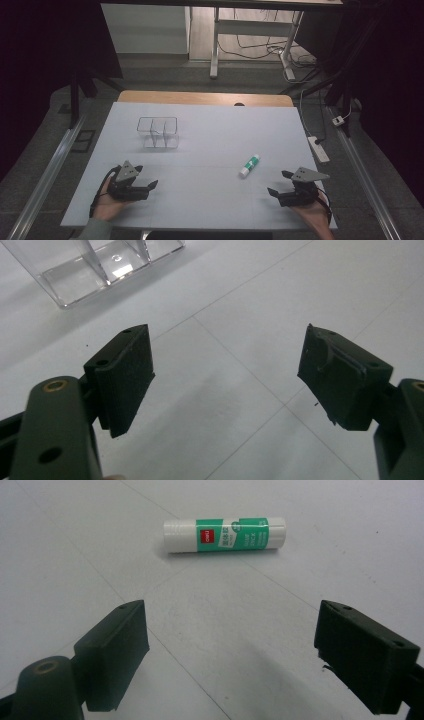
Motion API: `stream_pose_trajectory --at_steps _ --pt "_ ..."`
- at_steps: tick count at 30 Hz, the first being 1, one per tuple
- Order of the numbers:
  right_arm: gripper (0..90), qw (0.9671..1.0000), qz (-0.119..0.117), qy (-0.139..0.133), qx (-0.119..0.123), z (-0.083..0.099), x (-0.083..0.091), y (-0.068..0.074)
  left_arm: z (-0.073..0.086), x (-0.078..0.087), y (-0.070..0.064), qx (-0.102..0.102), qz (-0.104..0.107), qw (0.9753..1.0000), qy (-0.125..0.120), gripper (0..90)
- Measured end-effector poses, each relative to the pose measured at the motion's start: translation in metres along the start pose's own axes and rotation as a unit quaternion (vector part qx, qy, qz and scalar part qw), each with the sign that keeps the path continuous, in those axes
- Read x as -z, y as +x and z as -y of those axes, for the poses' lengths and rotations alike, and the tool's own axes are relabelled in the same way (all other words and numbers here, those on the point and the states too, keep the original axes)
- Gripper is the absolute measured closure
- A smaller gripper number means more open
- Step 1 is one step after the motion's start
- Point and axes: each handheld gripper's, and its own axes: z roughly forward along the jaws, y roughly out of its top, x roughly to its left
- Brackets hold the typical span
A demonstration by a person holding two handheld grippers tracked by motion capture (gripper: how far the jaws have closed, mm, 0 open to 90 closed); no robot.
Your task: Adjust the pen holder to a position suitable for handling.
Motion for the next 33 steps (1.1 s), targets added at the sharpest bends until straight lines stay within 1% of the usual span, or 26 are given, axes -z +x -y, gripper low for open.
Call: stream_pose_trajectory --at_steps 1,2,6,7,8,9,11,13,15,16,18,20,21,23,25,28,30,33 --pt "13.7 1.0000 0.000 0.000 0.000 0.000 0.000 0.000 0.000 0.000 0.000 -0.002 0.000 1.0000 0.000 21.8" --pt "13.7 1.0000 -0.005 -0.004 -0.003 0.000 -0.001 -0.001 0.000 0.000 0.000 -0.003 -0.002 1.0000 0.000 21.8" --pt "14.2 0.9999 -0.009 -0.011 -0.009 0.001 0.001 0.000 0.002 0.002 -0.001 0.000 -0.002 1.0000 -0.002 21.8" --pt "14.2 0.9999 -0.009 -0.011 -0.009 0.001 0.001 0.000 0.002 0.002 -0.001 -0.001 -0.003 1.0000 -0.002 21.8" --pt "14.5 0.9998 -0.008 -0.017 -0.011 0.002 0.001 0.001 0.002 0.002 -0.001 -0.001 -0.004 1.0000 -0.002 21.8" --pt "14.5 0.9998 -0.006 -0.018 -0.006 0.000 0.002 0.001 0.002 0.002 0.000 0.000 -0.005 1.0000 -0.002 21.8" --pt "14.5 0.9998 -0.005 -0.016 -0.008 0.000 0.002 0.001 0.003 0.002 0.001 0.000 -0.008 1.0000 -0.001 21.8" --pt "14.8 0.9997 -0.006 -0.022 -0.013 -0.002 0.002 0.001 0.003 0.001 0.001 0.001 -0.007 1.0000 -0.001 21.8" --pt "14.9 0.9996 -0.006 -0.023 -0.013 -0.002 0.001 0.002 0.003 0.002 0.002 0.002 -0.008 1.0000 -0.002 21.8" --pt "14.9 0.9997 -0.002 -0.020 -0.011 -0.002 0.001 0.002 0.003 0.002 0.002 0.002 -0.008 1.0000 -0.003 21.8" --pt "14.8 0.9998 -0.007 -0.015 -0.009 -0.002 -0.001 0.001 0.002 0.001 0.002 0.002 -0.009 1.0000 -0.003 21.8" --pt "14.9 0.9998 -0.005 -0.015 -0.011 -0.002 -0.001 0.000 0.003 0.000 0.003 0.003 -0.009 1.0000 0.000 21.8" --pt "14.9 0.9997 -0.008 -0.017 -0.014 -0.001 -0.002 0.000 0.002 -0.001 0.004 0.003 -0.010 0.9999 0.000 21.8" --pt "14.9 0.9998 -0.004 -0.015 -0.012 -0.001 -0.002 -0.001 0.002 -0.001 0.005 0.005 -0.010 0.9999 0.000 21.9" --pt "15.0 0.9997 -0.007 -0.018 -0.016 -0.001 -0.003 -0.001 0.002 -0.003 0.006 0.007 -0.011 0.9999 0.002 22.0" --pt "15.2 0.9996 -0.009 -0.020 -0.015 -0.002 -0.002 0.001 0.002 -0.005 0.007 0.007 -0.010 0.9999 0.005 22.2" --pt "15.2 0.9996 -0.009 -0.024 -0.014 -0.003 -0.003 0.003 0.002 -0.004 0.008 0.009 -0.010 0.9999 0.002 22.9" --pt "15.3 0.9995 -0.009 -0.026 -0.014 -0.003 -0.003 0.003 0.001 -0.003 0.012 0.018 -0.009 0.9998 -0.005 23.3"
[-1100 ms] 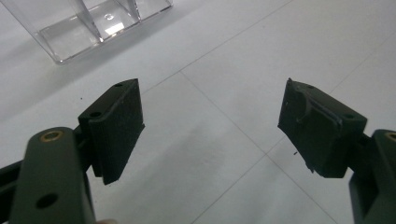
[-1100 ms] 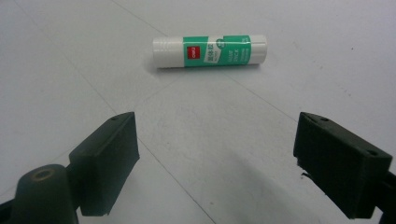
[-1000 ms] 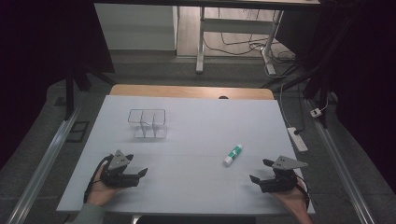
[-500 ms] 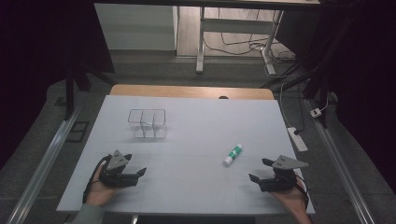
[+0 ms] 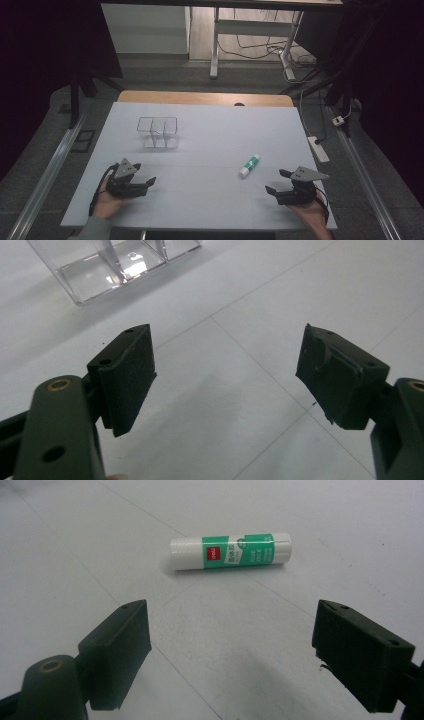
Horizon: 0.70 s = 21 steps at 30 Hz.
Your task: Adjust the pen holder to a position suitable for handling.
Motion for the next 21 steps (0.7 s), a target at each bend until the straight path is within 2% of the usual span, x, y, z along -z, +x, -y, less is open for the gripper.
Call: stream_pose_trajectory --at_steps 13,17,21 --pt "15.7 1.0000 0.004 0.001 -0.003 0.000 -0.001 -0.001 -0.003 -0.005 0.018 0.019 -0.022 0.9996 -0.002 26.9" --pt "15.7 1.0000 0.003 0.001 0.000 0.000 -0.002 -0.002 -0.007 -0.005 0.021 0.020 -0.031 0.9993 0.001 27.5" --pt "15.8 1.0000 0.002 0.001 -0.001 0.000 -0.003 -0.002 -0.013 -0.008 0.025 0.012 -0.041 0.9991 0.003 28.3"
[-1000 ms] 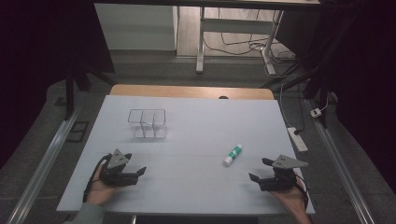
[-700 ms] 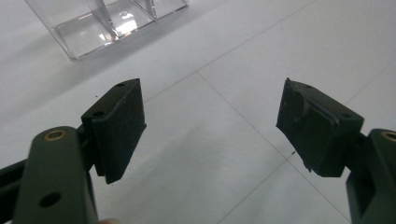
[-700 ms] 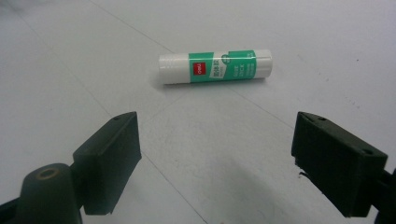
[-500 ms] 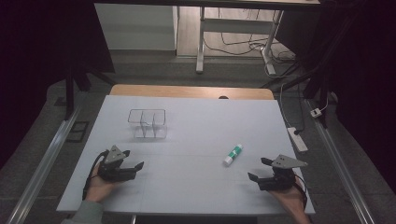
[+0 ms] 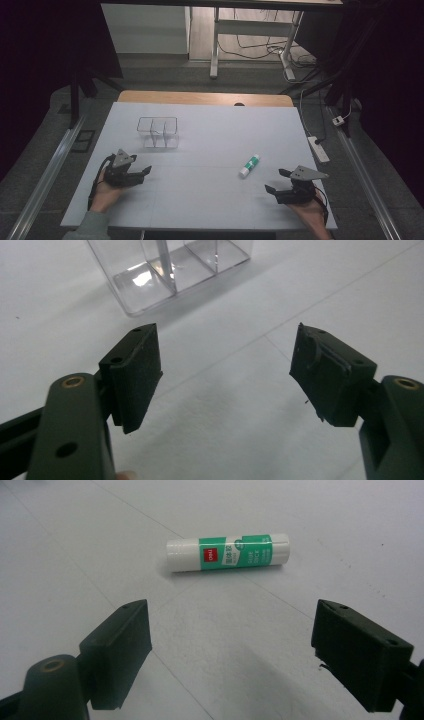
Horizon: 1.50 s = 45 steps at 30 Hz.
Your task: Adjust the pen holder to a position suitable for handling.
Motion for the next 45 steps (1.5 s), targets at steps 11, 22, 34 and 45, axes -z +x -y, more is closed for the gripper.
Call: stream_pose_trajectory --at_steps 11,22,34,45 --pt "15.7 1.0000 0.002 0.001 0.002 0.000 -0.001 0.000 -0.012 -0.009 0.018 -0.001 -0.029 0.9996 0.008 35.2" --pt "15.7 1.0000 0.000 0.006 0.005 0.000 -0.002 0.002 -0.017 -0.023 0.036 0.019 -0.028 0.9993 0.018 51.7" --pt "15.8 0.9999 0.005 0.007 0.004 0.001 -0.003 0.003 -0.023 -0.032 0.054 0.030 -0.064 0.9972 0.024 84.3" --pt "15.8 0.9999 0.012 0.009 0.003 0.000 -0.002 0.001 -0.030 -0.046 0.077 0.040 -0.078 0.9960 0.017 89.0"
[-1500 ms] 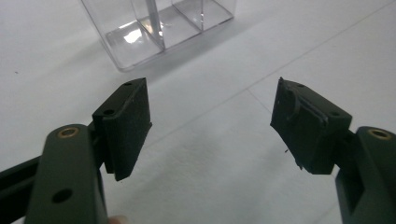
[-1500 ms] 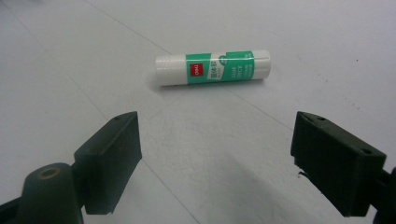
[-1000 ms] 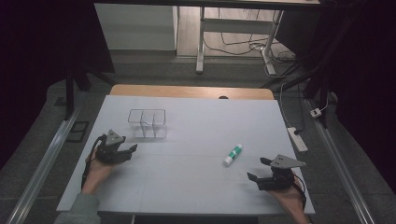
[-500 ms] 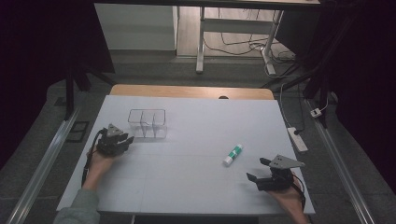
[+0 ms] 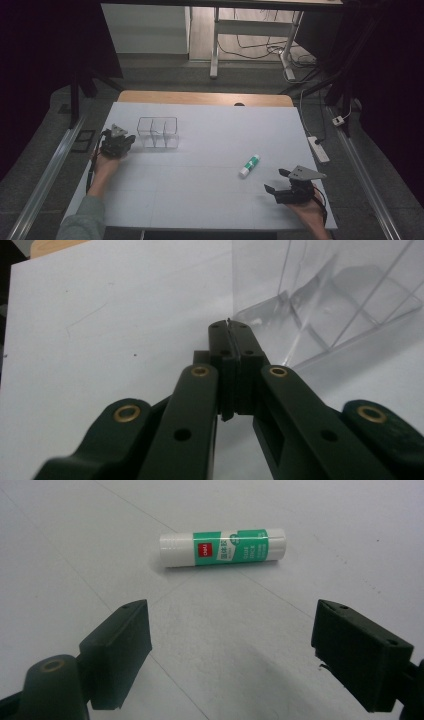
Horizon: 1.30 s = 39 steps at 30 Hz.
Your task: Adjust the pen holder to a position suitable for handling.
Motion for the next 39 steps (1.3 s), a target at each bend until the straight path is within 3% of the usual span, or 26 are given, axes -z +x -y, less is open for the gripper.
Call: stream_pose_trajectory --at_steps 3,6,9,15,25,39 --pt "15.8 1.0000 0.001 0.000 0.001 0.000 0.000 0.001 -0.004 -0.007 0.001 -0.011 0.003 0.9999 0.004 89.0" --pt "15.8 0.9999 0.009 0.003 0.003 0.000 0.000 0.001 -0.007 -0.011 0.001 -0.009 0.008 0.9999 -0.002 89.0" --pt "15.8 0.9999 0.013 0.001 0.001 0.000 0.001 0.001 -0.007 -0.013 0.001 -0.019 0.001 0.9998 -0.001 89.0" --pt "15.8 0.9999 0.013 0.002 0.003 0.000 0.000 0.001 -0.008 -0.015 0.006 -0.005 0.019 0.9997 -0.014 89.0" --pt "15.8 0.9999 0.016 0.002 0.001 0.000 0.001 0.000 -0.010 -0.020 0.005 -0.009 0.040 0.9990 -0.017 89.0" --pt "15.8 0.9999 0.015 0.003 0.002 0.000 0.001 0.001 -0.011 -0.021 0.003 -0.006 0.038 0.9992 -0.011 89.1"
